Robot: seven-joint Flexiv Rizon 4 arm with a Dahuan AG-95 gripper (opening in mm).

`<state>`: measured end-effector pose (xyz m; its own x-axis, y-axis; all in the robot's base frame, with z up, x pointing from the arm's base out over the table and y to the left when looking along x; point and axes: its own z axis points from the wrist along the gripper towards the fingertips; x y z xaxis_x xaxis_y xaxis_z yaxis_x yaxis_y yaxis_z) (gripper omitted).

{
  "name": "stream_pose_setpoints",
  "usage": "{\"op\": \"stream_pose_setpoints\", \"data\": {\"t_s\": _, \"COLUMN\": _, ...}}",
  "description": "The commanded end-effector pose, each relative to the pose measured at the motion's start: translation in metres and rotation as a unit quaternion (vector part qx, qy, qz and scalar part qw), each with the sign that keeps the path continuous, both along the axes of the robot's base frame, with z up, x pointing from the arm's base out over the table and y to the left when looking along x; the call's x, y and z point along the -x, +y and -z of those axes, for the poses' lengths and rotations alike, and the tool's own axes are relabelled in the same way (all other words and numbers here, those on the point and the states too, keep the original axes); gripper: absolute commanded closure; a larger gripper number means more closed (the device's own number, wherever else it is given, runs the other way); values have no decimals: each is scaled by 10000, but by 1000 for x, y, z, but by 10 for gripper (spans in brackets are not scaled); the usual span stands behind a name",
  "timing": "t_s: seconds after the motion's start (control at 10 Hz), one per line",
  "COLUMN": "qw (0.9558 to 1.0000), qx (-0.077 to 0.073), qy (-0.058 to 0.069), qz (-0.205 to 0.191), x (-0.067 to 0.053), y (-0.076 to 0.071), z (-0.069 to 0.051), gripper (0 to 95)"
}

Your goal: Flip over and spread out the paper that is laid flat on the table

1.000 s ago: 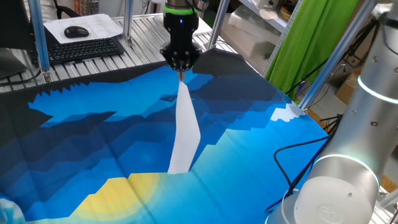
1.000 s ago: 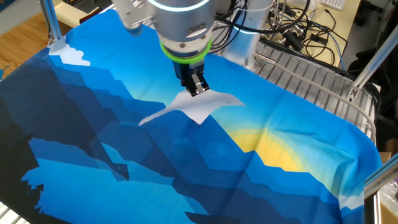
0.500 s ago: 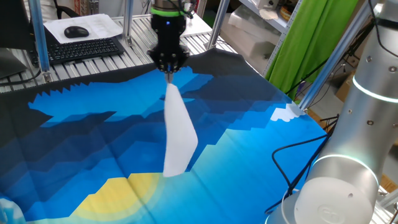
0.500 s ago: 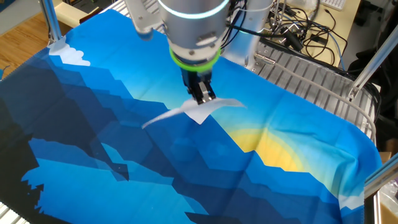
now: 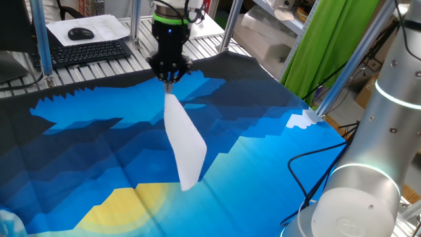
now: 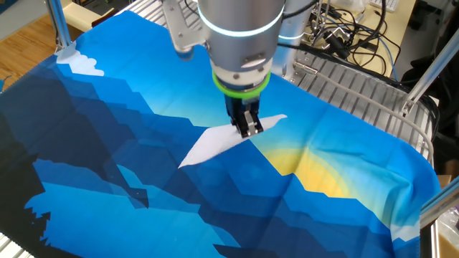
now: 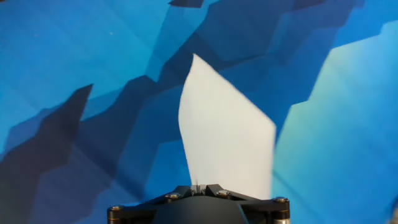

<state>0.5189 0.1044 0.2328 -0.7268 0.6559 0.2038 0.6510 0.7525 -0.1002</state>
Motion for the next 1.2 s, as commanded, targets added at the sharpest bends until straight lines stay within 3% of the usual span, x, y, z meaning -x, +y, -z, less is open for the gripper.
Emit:
{"op": "stream_pose_setpoints", "data": {"t_s": 0.1, "qw": 9997, "qx": -162, "qy": -119, "qz": 157, "x": -7, "y": 10, "z": 15, "gripper": 950}}
{"op": "stream_pose_setpoints", "data": {"t_s": 0.3, "qw": 9992, "qx": -239, "qy": -168, "qz": 254, "x": -10, "y": 16, "z": 22, "gripper": 950}}
{"op": "stream_pose_setpoints", "data": {"t_s": 0.5, "qw": 9981, "qx": -372, "qy": -309, "qz": 386, "x": -12, "y": 23, "z": 31, "gripper": 950}}
{"op": "stream_pose_setpoints", "data": {"t_s": 1.0, "qw": 9982, "qx": -396, "qy": -390, "qz": 244, "x": -14, "y": 31, "z": 43, "gripper": 950}}
{"op": "stream_pose_setpoints", "data": {"t_s": 1.1, "qw": 9981, "qx": -390, "qy": -406, "qz": 261, "x": -14, "y": 31, "z": 45, "gripper": 760}}
{"op": "stream_pose_setpoints", "data": {"t_s": 1.2, "qw": 9979, "qx": -378, "qy": -428, "qz": 296, "x": -15, "y": 31, "z": 47, "gripper": 760}}
